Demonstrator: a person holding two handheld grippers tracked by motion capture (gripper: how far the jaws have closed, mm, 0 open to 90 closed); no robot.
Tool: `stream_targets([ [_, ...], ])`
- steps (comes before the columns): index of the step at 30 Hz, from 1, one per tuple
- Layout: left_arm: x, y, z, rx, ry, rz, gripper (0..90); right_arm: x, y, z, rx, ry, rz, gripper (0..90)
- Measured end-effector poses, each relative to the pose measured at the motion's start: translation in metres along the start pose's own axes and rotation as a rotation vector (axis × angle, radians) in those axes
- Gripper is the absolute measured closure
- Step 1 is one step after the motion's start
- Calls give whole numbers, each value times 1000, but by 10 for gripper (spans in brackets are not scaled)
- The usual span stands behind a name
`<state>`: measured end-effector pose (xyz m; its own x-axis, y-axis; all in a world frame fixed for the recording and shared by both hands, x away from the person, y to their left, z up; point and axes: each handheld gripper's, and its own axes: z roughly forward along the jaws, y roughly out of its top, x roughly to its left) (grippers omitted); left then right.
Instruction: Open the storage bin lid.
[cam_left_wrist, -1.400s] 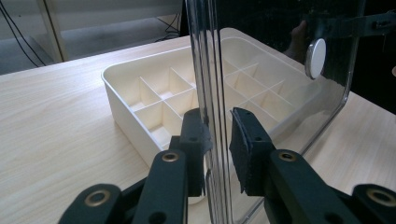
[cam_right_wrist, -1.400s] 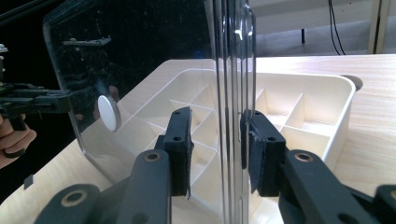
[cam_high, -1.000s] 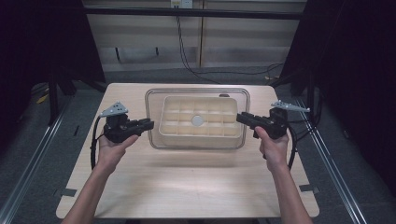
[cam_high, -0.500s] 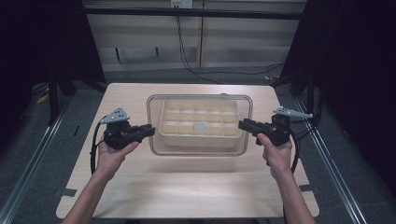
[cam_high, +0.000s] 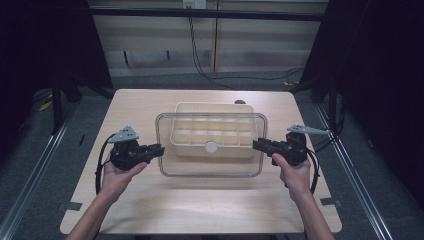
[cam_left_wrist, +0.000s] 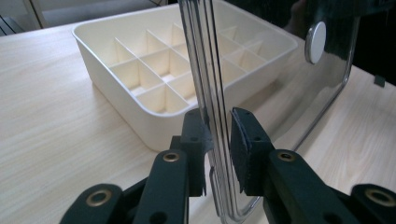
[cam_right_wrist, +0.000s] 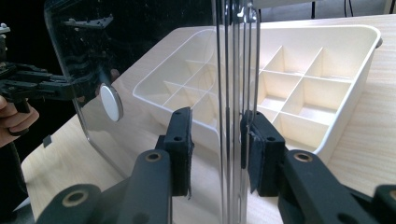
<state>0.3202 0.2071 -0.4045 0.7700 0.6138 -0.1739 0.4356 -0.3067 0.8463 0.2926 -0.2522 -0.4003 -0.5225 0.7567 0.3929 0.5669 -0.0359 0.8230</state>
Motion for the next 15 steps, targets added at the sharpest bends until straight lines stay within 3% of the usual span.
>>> stream_targets([
  [8, -4, -8, -1, 8, -32, -7, 763, 2, -9, -5, 21, -1, 4, 655],
  [15, -8, -12, -3, 24, -29, 1, 763, 4, -18, -7, 38, 0, 25, 654],
])
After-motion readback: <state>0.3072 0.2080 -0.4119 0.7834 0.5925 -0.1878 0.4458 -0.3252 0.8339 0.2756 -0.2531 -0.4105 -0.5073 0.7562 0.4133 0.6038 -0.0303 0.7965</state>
